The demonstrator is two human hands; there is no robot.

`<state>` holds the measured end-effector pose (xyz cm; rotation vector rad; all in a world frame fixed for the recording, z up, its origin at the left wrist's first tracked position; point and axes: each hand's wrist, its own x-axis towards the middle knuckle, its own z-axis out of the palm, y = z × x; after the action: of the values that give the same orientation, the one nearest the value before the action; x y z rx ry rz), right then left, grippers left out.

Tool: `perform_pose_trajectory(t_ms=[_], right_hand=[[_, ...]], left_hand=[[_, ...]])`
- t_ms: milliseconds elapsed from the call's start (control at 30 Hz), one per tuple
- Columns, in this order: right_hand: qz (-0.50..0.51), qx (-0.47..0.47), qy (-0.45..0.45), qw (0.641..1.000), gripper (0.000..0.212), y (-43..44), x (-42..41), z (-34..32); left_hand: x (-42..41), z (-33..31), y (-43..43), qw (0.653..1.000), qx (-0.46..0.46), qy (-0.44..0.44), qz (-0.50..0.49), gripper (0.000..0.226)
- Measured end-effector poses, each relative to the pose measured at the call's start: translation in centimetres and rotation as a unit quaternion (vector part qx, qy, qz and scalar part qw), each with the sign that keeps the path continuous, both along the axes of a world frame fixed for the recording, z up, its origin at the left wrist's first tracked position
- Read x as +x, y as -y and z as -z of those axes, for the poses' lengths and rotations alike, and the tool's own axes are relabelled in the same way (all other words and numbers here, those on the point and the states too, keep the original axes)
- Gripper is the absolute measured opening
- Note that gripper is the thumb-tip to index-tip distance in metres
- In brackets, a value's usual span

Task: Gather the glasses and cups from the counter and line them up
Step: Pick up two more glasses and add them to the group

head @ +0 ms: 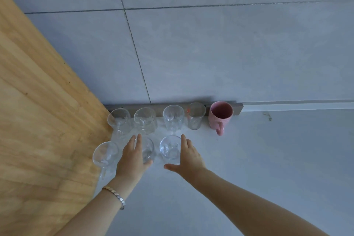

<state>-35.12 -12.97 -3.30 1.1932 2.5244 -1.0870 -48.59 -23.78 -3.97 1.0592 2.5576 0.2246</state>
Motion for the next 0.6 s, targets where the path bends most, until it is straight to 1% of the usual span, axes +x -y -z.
perform_pose_trajectory(t_ms=[33,100,133,167,200,233,300,333,433,500,600], right_hand=[[0.004,-0.015,0.008,1.000,0.103,-0.2,1.2,0.0],[0.002,-0.038,0.039,0.998,0.080,-0.8,4.1,0.0],[-0.002,-0.045,0.055,0.997,0.065,-1.2,5.8,-0.1],[-0.006,-0.048,0.070,0.996,0.052,-1.7,7.5,-0.2],[-0.009,-0.049,0.088,0.995,0.044,-2.2,9.3,-0.4],[-0.012,-0.047,0.109,0.993,0.041,-2.7,11.1,-0.6],[-0.017,-0.038,0.145,0.989,0.038,-3.8,14.9,-1.2],[-0.014,-0.033,0.156,0.987,0.034,-4.3,16.9,-1.5],[0.018,-0.026,0.171,0.985,0.028,-5.9,23.7,-2.8],[0.052,-0.027,0.175,0.983,0.028,-6.6,29.0,-3.9],[0.117,-0.025,0.173,0.978,0.029,-7.6,38.2,-5.5]], left_hand=[[0.5,-0.3,0.2,1.000,-0.013,-0.023,0.011,0.091],[1.4,-0.7,0.4,0.994,-0.024,-0.091,0.056,0.095],[2.0,-0.8,0.4,0.989,-0.026,-0.116,0.085,0.093],[3.0,-1.4,0.2,0.984,-0.023,-0.138,0.110,0.086],[4.3,-2.2,-0.2,0.980,-0.020,-0.147,0.136,0.074],[5.9,-3.2,-0.6,0.973,-0.022,-0.147,0.174,0.057],[9.9,-5.3,-1.9,0.975,-0.019,-0.070,0.211,0.019],[12.0,-5.6,-2.8,0.971,-0.028,-0.043,0.232,0.013],[18.6,-6.1,-6.2,0.953,-0.050,-0.009,0.300,0.021],[23.7,-6.3,-8.8,0.943,-0.055,0.010,0.328,0.027],[32.4,-6.8,-12.9,0.924,-0.093,0.040,0.369,0.035]])
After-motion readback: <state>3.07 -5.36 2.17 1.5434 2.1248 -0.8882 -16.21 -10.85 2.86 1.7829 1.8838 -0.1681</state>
